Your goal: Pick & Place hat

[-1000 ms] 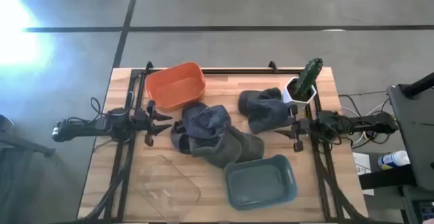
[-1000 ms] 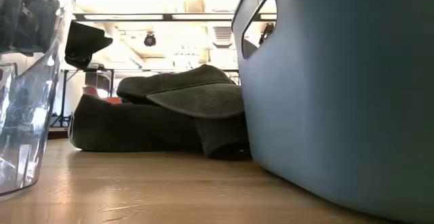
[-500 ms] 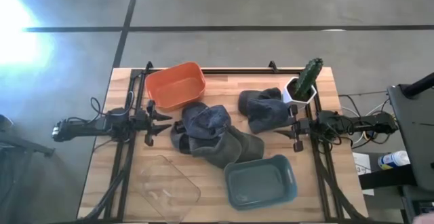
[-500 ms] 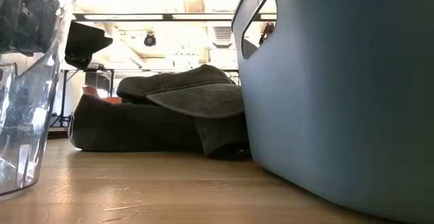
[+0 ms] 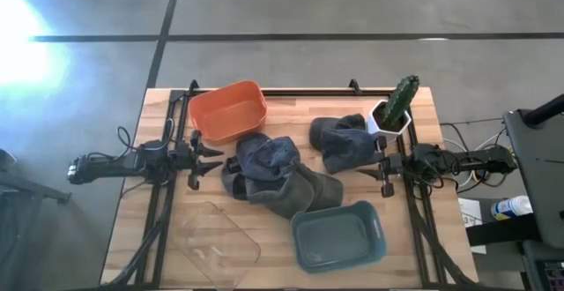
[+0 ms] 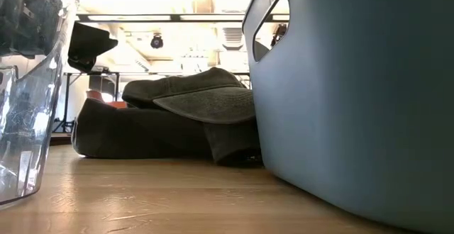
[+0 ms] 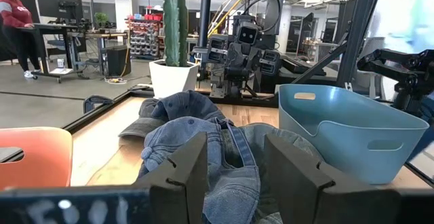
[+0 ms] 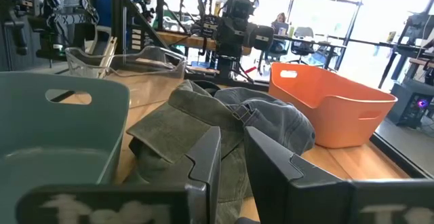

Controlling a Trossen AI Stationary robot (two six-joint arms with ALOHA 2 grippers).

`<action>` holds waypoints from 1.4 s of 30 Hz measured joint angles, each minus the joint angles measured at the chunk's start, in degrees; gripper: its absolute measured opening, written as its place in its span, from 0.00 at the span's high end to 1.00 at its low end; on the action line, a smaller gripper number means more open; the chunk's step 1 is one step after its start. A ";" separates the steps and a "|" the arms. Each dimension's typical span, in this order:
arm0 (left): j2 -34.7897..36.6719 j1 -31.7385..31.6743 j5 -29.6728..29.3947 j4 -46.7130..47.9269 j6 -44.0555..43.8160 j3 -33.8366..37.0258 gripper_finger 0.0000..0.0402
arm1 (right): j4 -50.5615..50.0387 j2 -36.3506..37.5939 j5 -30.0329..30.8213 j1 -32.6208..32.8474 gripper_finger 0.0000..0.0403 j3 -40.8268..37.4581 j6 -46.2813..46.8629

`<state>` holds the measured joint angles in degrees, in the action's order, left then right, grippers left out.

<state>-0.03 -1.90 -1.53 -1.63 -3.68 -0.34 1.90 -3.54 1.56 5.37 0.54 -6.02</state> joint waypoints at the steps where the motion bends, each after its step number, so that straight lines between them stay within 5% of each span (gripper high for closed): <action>1: 0.00 -0.01 -0.01 0.00 0.01 0.00 0.65 | 0.01 0.01 0.00 -0.02 0.84 0.00 0.00; 11: 0.00 0.00 0.01 0.00 0.00 0.00 0.65 | -0.01 0.01 0.01 -0.02 0.84 0.00 0.00; 18: 0.00 0.00 -0.01 0.00 0.00 0.00 0.65 | -0.03 -0.06 6.11 -0.02 0.84 0.00 1.40; 21: 0.00 -0.01 0.01 0.06 0.00 0.00 0.65 | 0.03 -0.07 7.74 -0.02 0.84 0.00 10.81; 29: 0.00 0.00 0.01 0.13 0.01 0.00 0.65 | 1.51 -3.89 15.45 -0.02 0.84 0.00 60.27; 42: -0.02 0.00 0.05 0.20 0.01 0.00 0.65 | 6.59 -20.40 11.74 0.39 0.84 0.00 83.76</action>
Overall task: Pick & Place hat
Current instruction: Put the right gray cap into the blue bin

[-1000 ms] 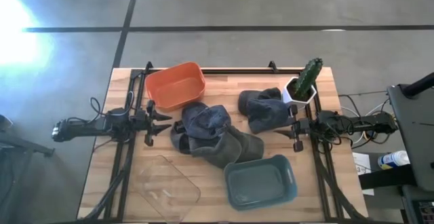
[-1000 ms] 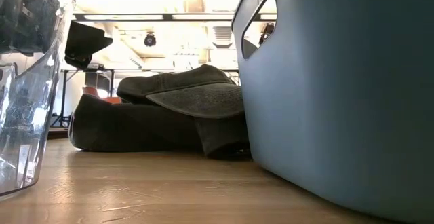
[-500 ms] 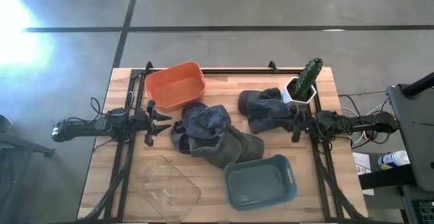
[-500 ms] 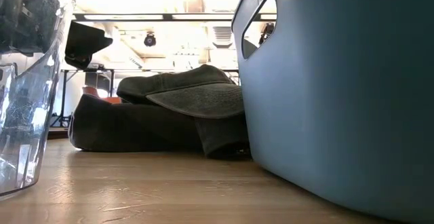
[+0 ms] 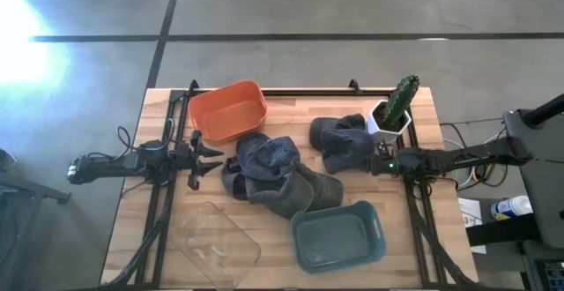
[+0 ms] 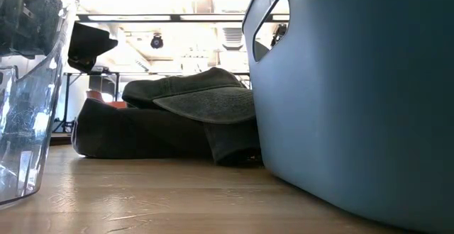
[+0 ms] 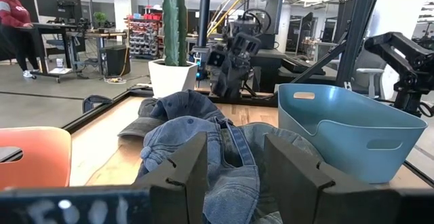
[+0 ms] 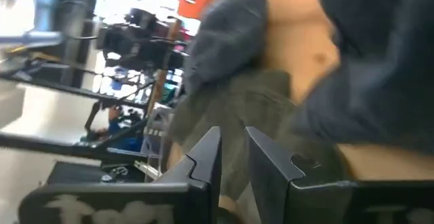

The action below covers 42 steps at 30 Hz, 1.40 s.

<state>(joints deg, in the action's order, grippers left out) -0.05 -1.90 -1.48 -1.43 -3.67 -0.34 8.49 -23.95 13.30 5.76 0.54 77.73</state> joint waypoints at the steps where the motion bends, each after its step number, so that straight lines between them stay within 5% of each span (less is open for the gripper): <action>1: -0.02 -0.01 0.00 0.00 0.00 0.00 0.65 | 0.82 -1.08 0.05 -0.02 0.84 0.00 1.24; 12: -0.02 -0.01 -0.02 0.02 -0.01 0.00 0.65 | 12.67 -7.38 -6.51 0.00 0.84 0.00 1.16; 20: -0.02 -0.01 -0.04 0.04 0.01 0.00 0.65 | 12.36 -10.98 -12.37 0.00 0.84 0.00 4.63; 33: -0.03 0.01 -0.04 0.07 0.01 0.00 0.65 | 10.44 -25.39 -20.13 -0.15 0.56 0.00 11.16; 42: -0.04 0.00 -0.04 0.07 0.00 0.00 0.65 | 12.55 -33.58 -23.64 -0.22 0.52 0.58 10.39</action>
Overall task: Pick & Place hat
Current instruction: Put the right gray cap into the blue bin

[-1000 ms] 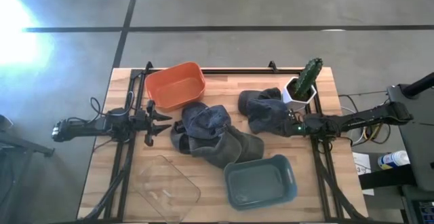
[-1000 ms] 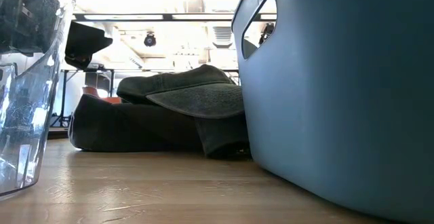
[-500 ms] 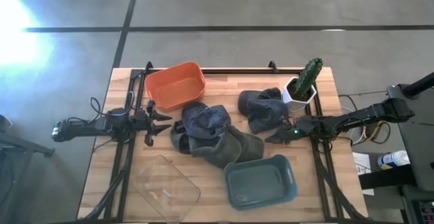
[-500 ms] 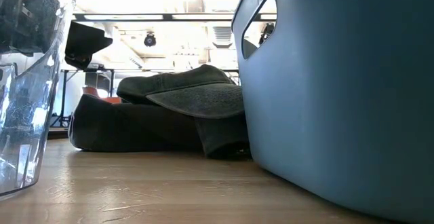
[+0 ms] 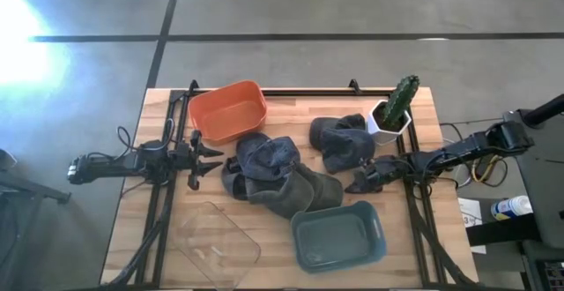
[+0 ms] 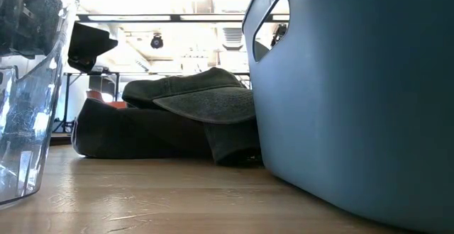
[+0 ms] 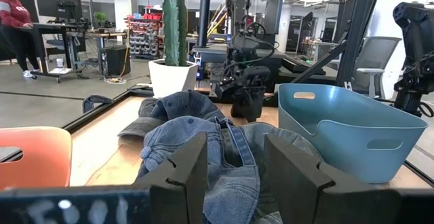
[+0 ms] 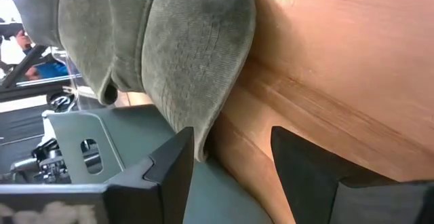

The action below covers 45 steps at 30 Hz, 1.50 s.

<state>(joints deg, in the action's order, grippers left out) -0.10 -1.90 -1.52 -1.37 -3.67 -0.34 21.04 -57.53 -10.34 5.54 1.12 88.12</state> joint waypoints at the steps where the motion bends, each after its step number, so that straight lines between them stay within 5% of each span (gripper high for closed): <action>1: 0.00 -0.01 0.00 0.00 0.01 0.00 0.65 | -0.85 -0.38 -0.10 -0.12 0.52 0.62 -0.27; 18: -0.22 -0.01 0.00 -0.06 -0.01 0.00 0.65 | -8.86 -18.58 -0.49 -4.02 0.52 21.36 -18.69; 32: -1.03 0.00 -0.02 -0.07 -0.01 0.00 0.65 | -7.58 -38.05 -12.66 -5.09 0.52 33.22 -26.53; 45: -1.27 -0.01 -0.02 -0.07 0.01 0.00 0.65 | 3.20 -33.51 -12.25 -5.07 0.59 34.68 -31.59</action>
<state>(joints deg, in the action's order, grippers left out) -1.37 -1.91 -1.54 -1.43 -3.66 -0.34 24.24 -91.04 -22.59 0.47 35.80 56.53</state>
